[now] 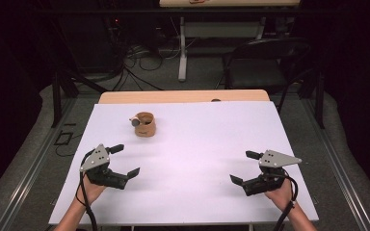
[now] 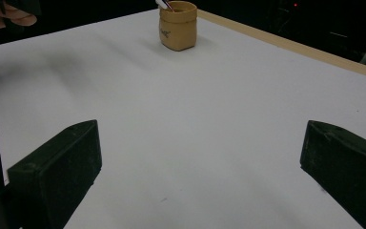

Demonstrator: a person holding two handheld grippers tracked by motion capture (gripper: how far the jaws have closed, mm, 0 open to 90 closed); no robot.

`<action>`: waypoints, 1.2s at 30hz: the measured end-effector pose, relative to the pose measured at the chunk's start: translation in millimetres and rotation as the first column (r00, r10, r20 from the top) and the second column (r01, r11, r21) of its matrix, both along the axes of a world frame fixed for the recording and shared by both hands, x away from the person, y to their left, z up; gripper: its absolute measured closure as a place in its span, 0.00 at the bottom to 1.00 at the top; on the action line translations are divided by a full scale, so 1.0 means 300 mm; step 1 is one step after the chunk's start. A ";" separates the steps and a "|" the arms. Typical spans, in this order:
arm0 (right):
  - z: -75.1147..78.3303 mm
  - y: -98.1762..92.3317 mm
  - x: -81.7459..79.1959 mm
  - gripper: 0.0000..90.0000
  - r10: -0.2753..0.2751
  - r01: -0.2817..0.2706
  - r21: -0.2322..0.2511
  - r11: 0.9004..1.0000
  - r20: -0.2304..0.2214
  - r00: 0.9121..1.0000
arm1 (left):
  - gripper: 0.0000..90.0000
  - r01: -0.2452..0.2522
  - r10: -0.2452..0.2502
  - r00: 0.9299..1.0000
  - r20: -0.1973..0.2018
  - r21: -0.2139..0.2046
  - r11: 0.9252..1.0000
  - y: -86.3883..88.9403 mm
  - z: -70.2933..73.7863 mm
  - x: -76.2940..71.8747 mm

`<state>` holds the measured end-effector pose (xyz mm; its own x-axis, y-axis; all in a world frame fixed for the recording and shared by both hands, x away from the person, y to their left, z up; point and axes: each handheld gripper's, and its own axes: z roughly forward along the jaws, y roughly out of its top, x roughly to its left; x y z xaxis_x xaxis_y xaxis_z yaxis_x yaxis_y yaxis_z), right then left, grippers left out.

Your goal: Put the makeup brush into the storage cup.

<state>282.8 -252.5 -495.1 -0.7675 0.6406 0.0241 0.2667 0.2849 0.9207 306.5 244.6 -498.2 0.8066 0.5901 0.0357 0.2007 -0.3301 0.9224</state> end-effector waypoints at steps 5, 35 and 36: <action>-0.007 -0.023 -0.025 0.00 -0.014 0.014 0.007 1.000 -0.006 1.000 | 0.00 -0.010 0.010 1.000 0.016 -0.007 1.000 0.016 -0.005 -0.024; -0.032 -0.048 -0.082 0.00 -0.035 0.035 -0.024 0.999 -0.016 0.999 | 0.00 -0.044 0.044 0.999 -0.009 -0.036 0.998 0.071 -0.060 -0.089; -0.032 -0.048 -0.083 0.00 -0.040 0.040 -0.018 0.999 -0.013 0.999 | 0.00 -0.048 0.048 0.999 -0.012 -0.043 0.998 0.073 -0.062 -0.090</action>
<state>257.9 -267.1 -504.7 -0.7408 0.6714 0.0220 0.2901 0.2903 0.9119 279.6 266.6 -516.7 0.7773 0.6291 0.0008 0.2251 -0.2792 0.9335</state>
